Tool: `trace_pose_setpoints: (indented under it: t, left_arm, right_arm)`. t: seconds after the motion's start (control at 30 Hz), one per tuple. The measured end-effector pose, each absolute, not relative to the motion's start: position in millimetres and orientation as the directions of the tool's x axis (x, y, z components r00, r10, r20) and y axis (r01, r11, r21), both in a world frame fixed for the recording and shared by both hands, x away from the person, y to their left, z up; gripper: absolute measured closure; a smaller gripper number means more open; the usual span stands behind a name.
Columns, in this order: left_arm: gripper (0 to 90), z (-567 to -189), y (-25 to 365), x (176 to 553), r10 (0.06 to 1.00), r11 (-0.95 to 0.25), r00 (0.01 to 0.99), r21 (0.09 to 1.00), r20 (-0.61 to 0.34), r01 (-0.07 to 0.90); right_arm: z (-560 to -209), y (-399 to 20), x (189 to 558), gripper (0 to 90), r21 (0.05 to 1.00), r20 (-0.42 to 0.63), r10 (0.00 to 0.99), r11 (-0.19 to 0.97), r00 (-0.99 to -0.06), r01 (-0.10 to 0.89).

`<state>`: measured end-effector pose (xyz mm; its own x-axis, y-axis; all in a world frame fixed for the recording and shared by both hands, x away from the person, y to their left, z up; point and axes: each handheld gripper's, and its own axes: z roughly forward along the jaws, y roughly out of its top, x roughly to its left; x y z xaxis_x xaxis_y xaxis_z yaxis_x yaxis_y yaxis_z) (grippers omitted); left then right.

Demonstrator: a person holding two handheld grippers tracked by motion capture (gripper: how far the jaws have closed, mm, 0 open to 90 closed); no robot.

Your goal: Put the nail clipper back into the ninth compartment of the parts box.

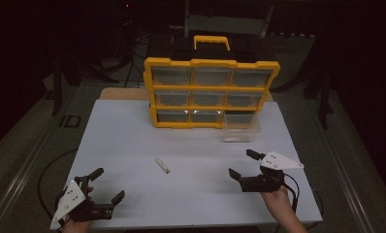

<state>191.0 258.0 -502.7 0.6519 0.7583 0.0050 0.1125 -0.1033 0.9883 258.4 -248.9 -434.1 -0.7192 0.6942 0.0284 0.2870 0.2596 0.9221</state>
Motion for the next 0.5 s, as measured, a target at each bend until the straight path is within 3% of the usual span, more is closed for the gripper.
trace_pose_setpoints:
  t: [0.5]
  left_arm:
    - [0.5,-502.7,257.4,191.1,0.757,-0.101,0.654,0.988,0.002,0.115]
  right_arm:
    - [-398.4,-211.4,278.7,7.6,0.915,0.006,0.652,0.303,-0.759,0.267]
